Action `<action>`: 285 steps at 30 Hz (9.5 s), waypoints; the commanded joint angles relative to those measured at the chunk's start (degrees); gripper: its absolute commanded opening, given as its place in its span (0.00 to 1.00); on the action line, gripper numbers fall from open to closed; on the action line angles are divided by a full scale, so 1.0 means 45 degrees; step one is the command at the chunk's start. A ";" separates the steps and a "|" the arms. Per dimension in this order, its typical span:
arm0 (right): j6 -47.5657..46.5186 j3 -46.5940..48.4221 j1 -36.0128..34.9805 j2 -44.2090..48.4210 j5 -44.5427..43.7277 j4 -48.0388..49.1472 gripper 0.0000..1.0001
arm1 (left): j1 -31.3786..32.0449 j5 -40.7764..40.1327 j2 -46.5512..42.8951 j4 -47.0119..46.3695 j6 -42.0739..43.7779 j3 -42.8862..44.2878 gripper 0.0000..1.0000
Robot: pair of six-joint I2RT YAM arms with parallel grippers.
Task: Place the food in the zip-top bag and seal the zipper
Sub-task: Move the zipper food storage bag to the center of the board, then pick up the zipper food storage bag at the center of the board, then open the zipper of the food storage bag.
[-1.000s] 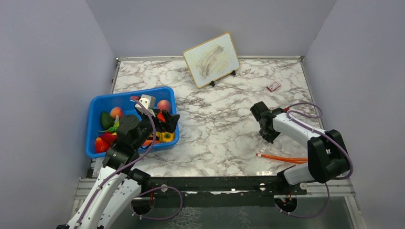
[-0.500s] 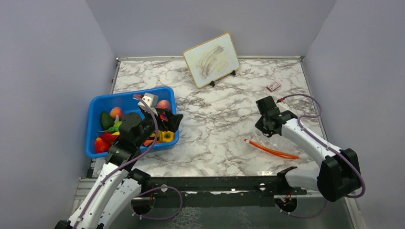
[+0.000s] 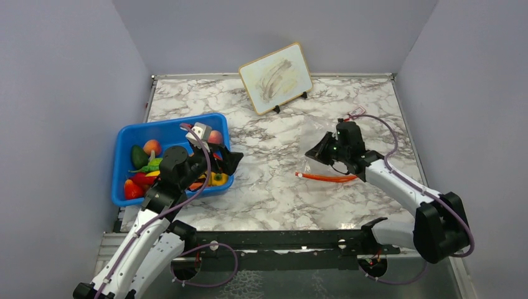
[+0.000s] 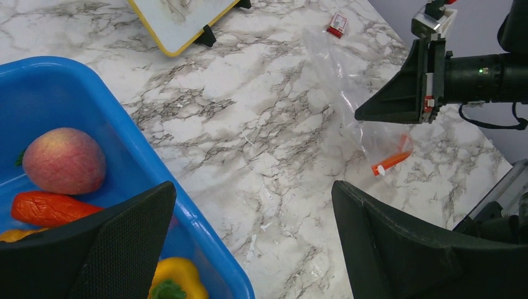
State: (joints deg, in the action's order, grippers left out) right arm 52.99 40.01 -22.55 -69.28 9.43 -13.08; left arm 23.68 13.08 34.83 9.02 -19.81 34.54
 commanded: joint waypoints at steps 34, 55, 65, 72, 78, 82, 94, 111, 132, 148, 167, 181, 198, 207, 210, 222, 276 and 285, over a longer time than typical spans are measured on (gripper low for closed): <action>-0.2275 0.0592 0.2699 -0.0187 0.0424 -0.0973 0.96 | 0.1998 0.0912 0.6305 0.0695 0.2049 0.4052 0.94; -0.1090 -0.1587 0.5825 -0.0149 0.1012 0.0116 0.93 | 0.9101 -0.3718 1.4763 0.0865 0.5611 0.9266 0.64; -0.1211 -0.1857 0.5907 0.0448 0.0979 0.0046 0.93 | 0.9268 -0.4524 1.6680 0.0510 0.6188 0.9281 0.64; -0.1185 -0.1962 0.5909 0.0517 0.1064 0.0240 0.93 | 0.9259 -0.5192 1.7054 -0.0188 0.6512 0.8842 0.55; -0.1159 -0.2181 0.5909 0.0953 0.0956 0.0217 0.91 | 0.9303 -0.4985 1.7040 -0.0594 0.6637 0.8593 0.29; -0.1074 -0.2226 0.5909 0.1360 0.0933 0.0191 0.90 | 0.9325 -0.4770 1.6802 -0.0783 0.6520 0.8301 0.09; -0.0975 -0.2260 0.5911 0.3394 0.0335 -0.0872 0.88 | 0.9325 -0.5487 1.5544 -0.1290 0.6168 0.7683 0.00; -0.0392 -0.3428 0.5909 0.4519 0.3285 0.0348 0.49 | 0.9278 -0.6488 1.4789 -0.0791 0.4573 0.9077 0.00; 0.0191 -0.5127 0.5889 0.4236 0.6487 0.4551 0.44 | 0.9288 -0.5198 1.4856 -0.0168 0.2916 1.0148 0.00; -0.0803 -0.5083 0.5889 0.4815 0.6251 0.4447 0.02 | 0.9005 -0.4060 1.4225 -0.0251 0.0624 0.9991 0.00; -0.3604 -0.0344 0.5889 0.4799 0.6810 -0.0985 0.01 | 0.7281 -0.2742 0.9759 -0.1817 -0.2180 0.6778 0.23; -0.3944 0.2512 0.3818 0.3789 0.3516 -0.3333 0.01 | 0.7304 -0.1061 0.9664 -0.2759 -0.0260 0.7188 0.90; -0.2893 0.2528 0.1280 0.3114 0.2155 -0.2475 0.01 | 0.7816 -0.5935 1.1585 -0.1381 0.2245 0.8210 0.73; -0.4288 0.2928 0.1279 0.3109 0.1597 -0.3571 0.01 | 0.7804 -0.7576 1.0854 -0.0783 0.2137 0.7851 0.18; -0.4836 0.3385 0.1274 0.3045 0.0975 -0.4364 0.01 | 0.7776 -0.7990 1.0263 -0.0471 0.1841 0.7507 0.05; -0.5395 0.3624 0.1280 0.3842 -0.0284 -0.5695 0.01 | 0.5819 -0.7500 0.8593 0.1262 0.0213 0.6728 0.00; -0.5552 0.6589 -0.1027 -0.0299 0.2101 -0.5850 0.01 | 0.5628 -0.0100 0.9007 -0.2630 -0.1329 0.5572 0.96; -0.6139 0.6376 -0.1097 0.0147 0.1357 -0.5395 0.11 | 0.5634 -0.2330 0.9777 -0.0911 -0.1586 0.6608 0.19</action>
State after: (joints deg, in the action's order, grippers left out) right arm 27.07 69.08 -27.07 -70.59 18.98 -40.47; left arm 49.04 7.03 79.53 2.50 -25.63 62.24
